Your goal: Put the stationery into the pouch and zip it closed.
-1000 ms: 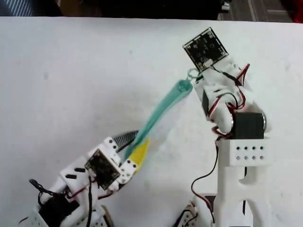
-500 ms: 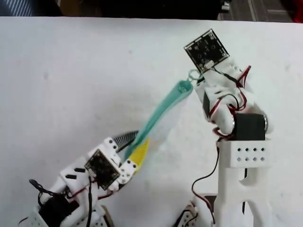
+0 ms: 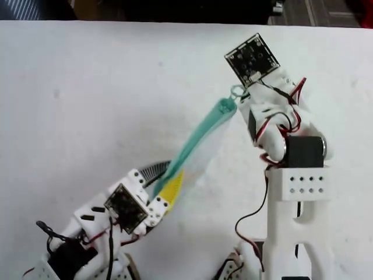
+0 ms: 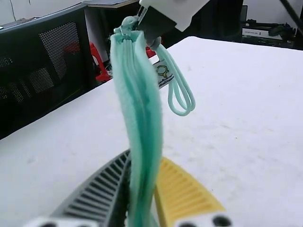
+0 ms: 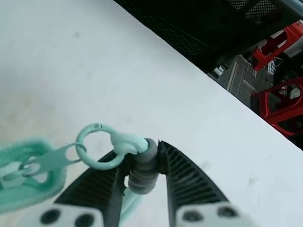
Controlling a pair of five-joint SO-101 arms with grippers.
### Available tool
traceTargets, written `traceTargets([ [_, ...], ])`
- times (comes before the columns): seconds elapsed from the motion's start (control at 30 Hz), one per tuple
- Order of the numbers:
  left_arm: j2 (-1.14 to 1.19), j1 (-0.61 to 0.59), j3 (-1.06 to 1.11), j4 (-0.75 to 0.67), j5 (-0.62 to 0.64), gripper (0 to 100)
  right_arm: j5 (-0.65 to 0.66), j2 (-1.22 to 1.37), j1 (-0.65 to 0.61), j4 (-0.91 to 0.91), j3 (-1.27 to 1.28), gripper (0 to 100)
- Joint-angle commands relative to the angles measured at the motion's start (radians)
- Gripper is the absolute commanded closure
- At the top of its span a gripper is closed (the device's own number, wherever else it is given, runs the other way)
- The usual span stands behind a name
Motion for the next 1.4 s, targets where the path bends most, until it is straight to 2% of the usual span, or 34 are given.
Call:
traceTargets([
  [0.0,0.005,0.013,0.0,0.034,-0.006,98,0.002,0.041,0.041,-0.041,-0.025,98.2],
  [0.83,0.005,0.013,-0.003,0.044,-0.006,98,-0.006,0.045,0.041,-0.081,-0.02,98.1],
  [0.93,0.005,0.013,-0.003,0.043,-0.006,98,-0.084,0.03,0.036,-0.015,-0.038,96.1],
  [1.1,0.005,0.013,-0.002,0.041,-0.006,98,-0.25,-0.042,0.031,0.154,-0.132,73.4],
  [1.17,0.005,0.013,0.0,0.04,-0.006,98,-0.304,-0.071,0.031,0.205,-0.173,68.5],
  [1.3,0.005,0.013,0.0,0.04,-0.006,98,-0.427,-0.12,0.021,0.302,-0.281,70.0],
  [1.37,0.005,0.013,0.0,0.04,-0.006,98,-0.496,-0.128,-0.054,0.349,-0.348,72.3],
])
